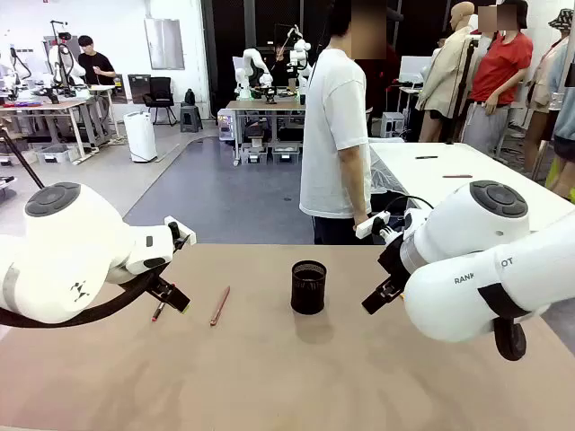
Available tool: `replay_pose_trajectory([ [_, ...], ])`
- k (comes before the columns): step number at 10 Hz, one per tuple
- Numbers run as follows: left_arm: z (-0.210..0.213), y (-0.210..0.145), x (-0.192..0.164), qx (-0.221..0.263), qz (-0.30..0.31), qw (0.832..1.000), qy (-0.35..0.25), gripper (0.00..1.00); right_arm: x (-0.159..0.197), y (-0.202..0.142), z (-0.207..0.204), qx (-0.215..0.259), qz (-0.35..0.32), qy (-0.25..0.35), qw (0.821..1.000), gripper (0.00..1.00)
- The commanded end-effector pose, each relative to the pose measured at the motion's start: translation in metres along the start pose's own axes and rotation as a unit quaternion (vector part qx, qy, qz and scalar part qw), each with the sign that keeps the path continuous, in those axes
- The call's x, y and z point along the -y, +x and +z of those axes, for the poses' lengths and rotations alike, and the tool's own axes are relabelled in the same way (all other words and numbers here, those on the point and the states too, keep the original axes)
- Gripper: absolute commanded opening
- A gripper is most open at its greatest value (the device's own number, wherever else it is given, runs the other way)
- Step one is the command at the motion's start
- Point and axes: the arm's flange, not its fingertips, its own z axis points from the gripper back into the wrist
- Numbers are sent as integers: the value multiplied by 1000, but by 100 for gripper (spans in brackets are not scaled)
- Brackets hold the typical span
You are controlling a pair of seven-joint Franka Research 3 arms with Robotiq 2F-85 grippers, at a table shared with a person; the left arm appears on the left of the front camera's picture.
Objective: Place the pens into the pen holder.
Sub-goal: Pick up a writing instrument from the table and place it into the Pen holder.
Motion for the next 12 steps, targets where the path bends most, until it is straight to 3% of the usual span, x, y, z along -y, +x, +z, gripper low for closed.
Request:
replay_pose_trajectory([
  [1,0,0,0,0,0,1000,0,100,0,0,0,0,0,0,1000,100],
  [12,0,0,0,0,0,1000,0,100,0,0,0,0,0,0,1000,100],
])
